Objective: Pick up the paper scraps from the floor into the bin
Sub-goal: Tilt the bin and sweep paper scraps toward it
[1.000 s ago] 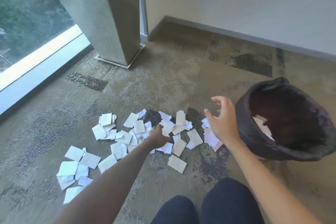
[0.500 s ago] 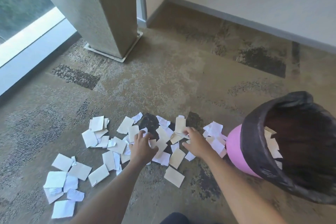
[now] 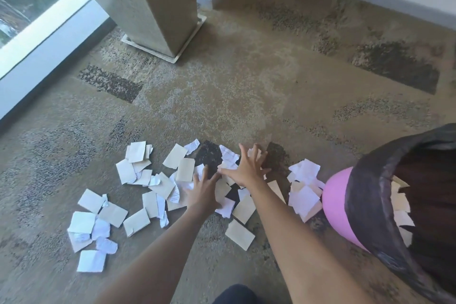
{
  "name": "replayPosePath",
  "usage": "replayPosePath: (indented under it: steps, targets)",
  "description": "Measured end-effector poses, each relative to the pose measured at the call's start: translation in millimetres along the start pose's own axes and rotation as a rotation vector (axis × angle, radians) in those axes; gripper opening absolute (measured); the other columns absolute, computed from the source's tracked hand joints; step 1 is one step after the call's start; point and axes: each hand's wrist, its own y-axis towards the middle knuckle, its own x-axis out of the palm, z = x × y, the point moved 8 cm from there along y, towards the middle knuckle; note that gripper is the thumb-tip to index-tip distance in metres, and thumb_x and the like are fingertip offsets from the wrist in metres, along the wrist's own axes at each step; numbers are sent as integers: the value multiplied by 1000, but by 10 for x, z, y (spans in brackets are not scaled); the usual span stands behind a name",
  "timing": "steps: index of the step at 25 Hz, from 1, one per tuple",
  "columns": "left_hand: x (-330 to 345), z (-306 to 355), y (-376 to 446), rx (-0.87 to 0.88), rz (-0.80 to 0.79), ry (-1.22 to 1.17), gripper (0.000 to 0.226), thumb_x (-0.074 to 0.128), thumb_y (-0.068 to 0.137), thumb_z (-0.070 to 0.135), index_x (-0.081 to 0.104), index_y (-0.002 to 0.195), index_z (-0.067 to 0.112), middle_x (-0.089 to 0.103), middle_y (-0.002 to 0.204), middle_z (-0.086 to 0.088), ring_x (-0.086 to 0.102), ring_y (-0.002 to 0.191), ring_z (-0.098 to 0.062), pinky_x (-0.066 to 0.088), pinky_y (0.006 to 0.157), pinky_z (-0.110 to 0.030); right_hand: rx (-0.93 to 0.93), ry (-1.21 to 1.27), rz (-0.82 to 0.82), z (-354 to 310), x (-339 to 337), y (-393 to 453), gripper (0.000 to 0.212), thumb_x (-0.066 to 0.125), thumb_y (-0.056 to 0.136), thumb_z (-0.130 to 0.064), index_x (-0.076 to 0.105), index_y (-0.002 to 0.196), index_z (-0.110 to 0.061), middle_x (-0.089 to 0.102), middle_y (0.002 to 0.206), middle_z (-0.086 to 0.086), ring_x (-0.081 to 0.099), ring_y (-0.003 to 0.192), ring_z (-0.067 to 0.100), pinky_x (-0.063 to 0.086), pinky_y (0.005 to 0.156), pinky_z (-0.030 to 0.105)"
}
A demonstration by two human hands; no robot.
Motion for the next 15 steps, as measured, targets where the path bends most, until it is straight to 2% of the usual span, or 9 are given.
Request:
replayPosePath:
  steps: [2, 5, 8, 11, 12, 13, 15]
  targets:
    - [-16, 1, -24, 2, 82, -39, 94, 85, 70, 21, 29, 144, 34, 22, 147, -2, 28, 131, -34, 54, 80, -44, -26, -35, 35, -114, 85, -10, 107, 66, 68, -76, 13, 153, -37, -14, 163, 6, -14, 147, 45, 6, 108, 77]
    - [5, -27, -37, 7, 139, -110, 83, 86, 65, 15, 40, 133, 28, 33, 124, -2, 38, 115, -31, 50, 70, -43, -63, -124, 90, -193, 131, -67, 85, 67, 80, -62, 25, 148, -35, -8, 163, 11, -6, 146, 49, 14, 107, 76]
    - [87, -92, -20, -17, 110, -213, 64, 85, 63, 13, 51, 116, 23, 41, 111, -2, 46, 105, -30, 43, 77, -35, -135, -262, 147, -189, 187, -190, 68, 66, 89, -46, 31, 145, -31, 6, 161, 11, 9, 146, 43, 27, 108, 66]
    - [140, -146, -16, -27, 31, -326, 49, 82, 60, 8, 58, 99, 23, 56, 98, 4, 58, 102, -28, 35, 71, -21, -202, -322, 216, -162, 205, -317, 60, 69, 89, -34, 37, 139, -28, 29, 149, 6, 31, 134, 34, 41, 99, 55]
    - [136, -176, -25, -36, 23, -371, 48, 81, 62, 5, 63, 102, 21, 63, 99, 2, 61, 105, -27, 36, 71, -17, -214, -316, 217, -137, 215, -359, 59, 70, 88, -33, 38, 138, -27, 33, 143, 5, 34, 129, 33, 44, 95, 53]
    - [123, -212, -39, -50, 13, -410, 53, 82, 64, 5, 65, 113, 17, 67, 109, -2, 61, 110, -26, 38, 77, -15, -218, -294, 207, -102, 226, -388, 57, 70, 89, -32, 39, 136, -27, 34, 140, 5, 36, 126, 33, 45, 92, 53]
    - [137, -272, -88, -71, -51, -439, 67, 83, 68, 7, 59, 131, 11, 61, 128, -6, 59, 108, -22, 45, 89, -22, -206, -228, 167, -18, 239, -435, 54, 70, 89, -26, 40, 134, -25, 35, 136, 7, 39, 122, 35, 48, 90, 53]
